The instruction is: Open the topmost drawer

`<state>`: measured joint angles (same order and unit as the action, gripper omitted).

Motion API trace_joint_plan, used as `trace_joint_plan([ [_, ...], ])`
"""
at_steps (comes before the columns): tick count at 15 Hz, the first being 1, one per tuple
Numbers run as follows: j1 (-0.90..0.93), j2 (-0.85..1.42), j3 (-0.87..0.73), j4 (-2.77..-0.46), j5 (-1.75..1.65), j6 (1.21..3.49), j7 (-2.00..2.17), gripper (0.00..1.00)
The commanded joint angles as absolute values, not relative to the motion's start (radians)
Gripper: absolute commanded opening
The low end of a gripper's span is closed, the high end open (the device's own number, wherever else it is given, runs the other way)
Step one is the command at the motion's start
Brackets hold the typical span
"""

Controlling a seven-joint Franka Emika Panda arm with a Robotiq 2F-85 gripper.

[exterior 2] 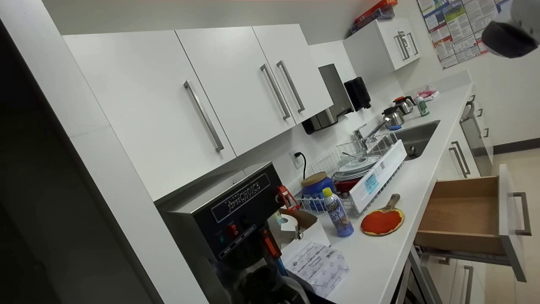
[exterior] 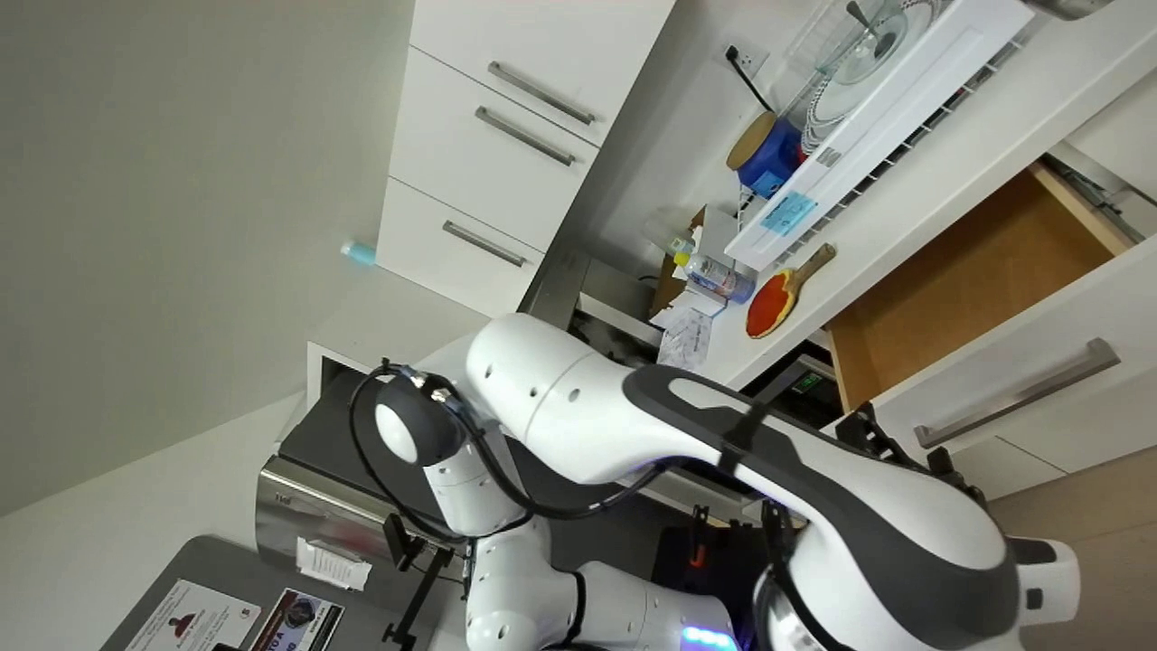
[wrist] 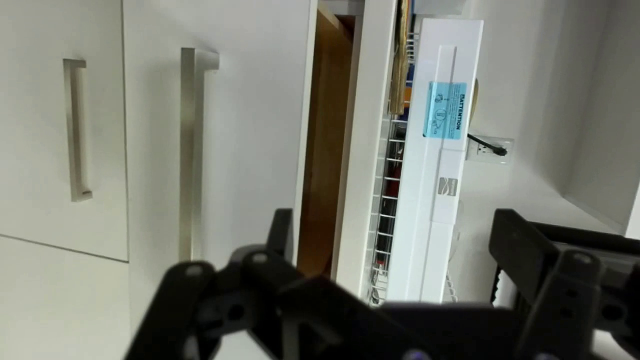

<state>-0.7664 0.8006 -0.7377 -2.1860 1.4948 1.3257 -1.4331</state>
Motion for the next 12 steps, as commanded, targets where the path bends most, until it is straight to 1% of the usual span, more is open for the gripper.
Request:
trace_joint_plan([
  [1, -0.580, 0.556, -0.895, -2.362, 1.425, 1.480, -1.404, 1.00],
  [6, -0.213, 0.306, -1.149, -2.454, 1.287, 1.764, -1.314, 1.00],
  [7, -0.157, 0.248, -1.167, -2.462, 1.248, 1.844, -1.286, 1.00],
  [10, 0.087, 0.129, -1.265, -2.485, 1.178, 2.042, -1.212, 1.00],
  [12, 0.217, 0.056, -1.288, -2.492, 1.132, 2.161, -1.154, 1.00],
])
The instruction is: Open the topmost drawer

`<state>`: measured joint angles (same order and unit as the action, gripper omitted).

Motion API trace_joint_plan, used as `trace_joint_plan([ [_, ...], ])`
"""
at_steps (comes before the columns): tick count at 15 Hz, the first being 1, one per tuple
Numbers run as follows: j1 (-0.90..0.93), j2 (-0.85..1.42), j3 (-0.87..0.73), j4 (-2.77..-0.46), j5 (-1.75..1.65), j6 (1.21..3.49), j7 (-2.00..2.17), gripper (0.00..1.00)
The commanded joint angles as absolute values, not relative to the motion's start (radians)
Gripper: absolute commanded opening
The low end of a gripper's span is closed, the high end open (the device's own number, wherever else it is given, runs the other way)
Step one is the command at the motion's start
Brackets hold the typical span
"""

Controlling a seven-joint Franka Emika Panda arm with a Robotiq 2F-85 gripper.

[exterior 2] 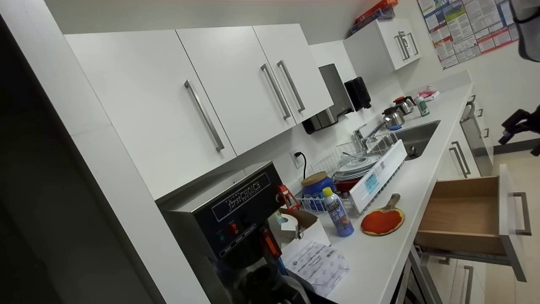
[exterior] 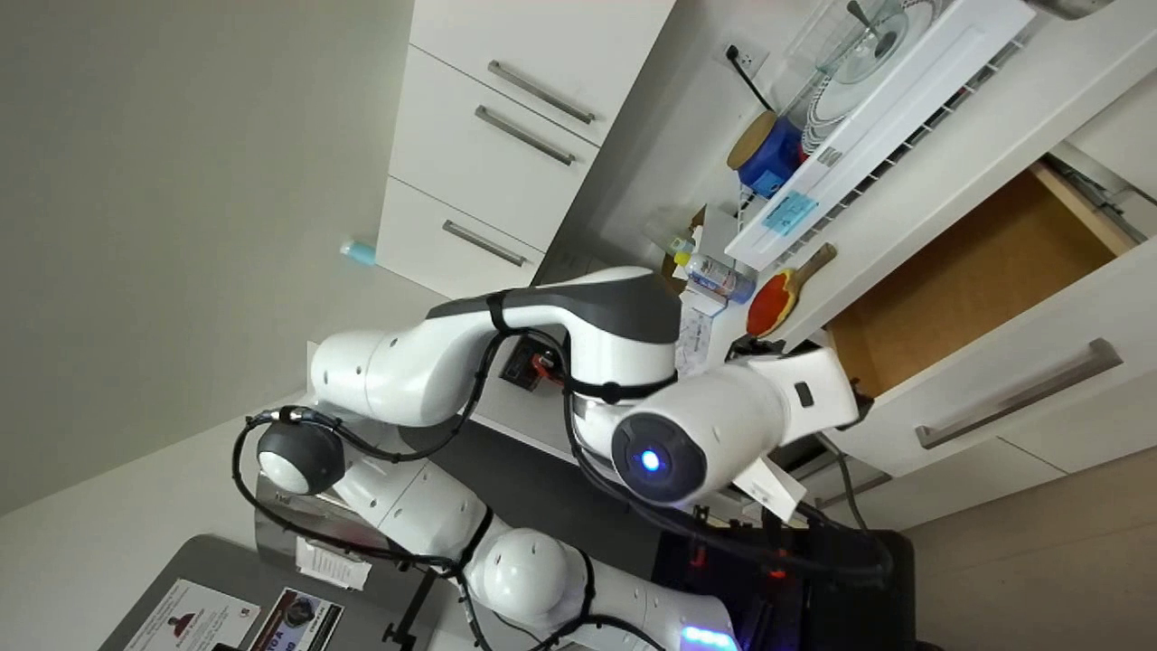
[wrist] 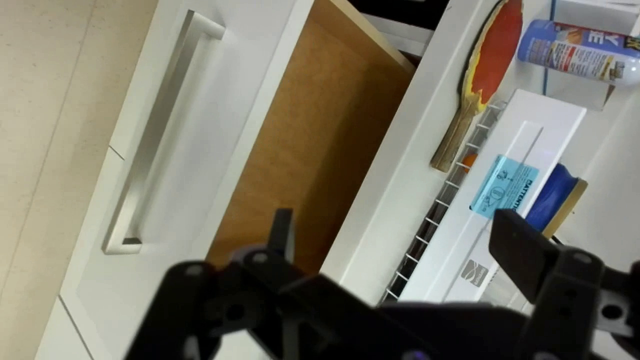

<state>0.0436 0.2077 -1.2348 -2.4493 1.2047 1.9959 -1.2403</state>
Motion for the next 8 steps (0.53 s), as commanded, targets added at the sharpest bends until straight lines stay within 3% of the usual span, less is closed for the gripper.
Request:
trace_joint_plan([
  [1, 0.264, 0.029, -1.286, -2.494, 1.111, 2.211, -1.125, 1.00],
  [5, 0.362, -0.062, -1.246, -2.505, 1.029, 2.358, -1.020, 1.00],
  [6, 0.174, -0.002, -1.084, -2.482, 1.051, 2.310, -1.051, 1.00],
  [7, 0.353, 0.007, -1.245, -2.481, 1.063, 2.312, -1.050, 1.00],
  [8, 0.359, -0.005, -1.244, -2.484, 1.060, 2.319, -1.047, 1.00],
])
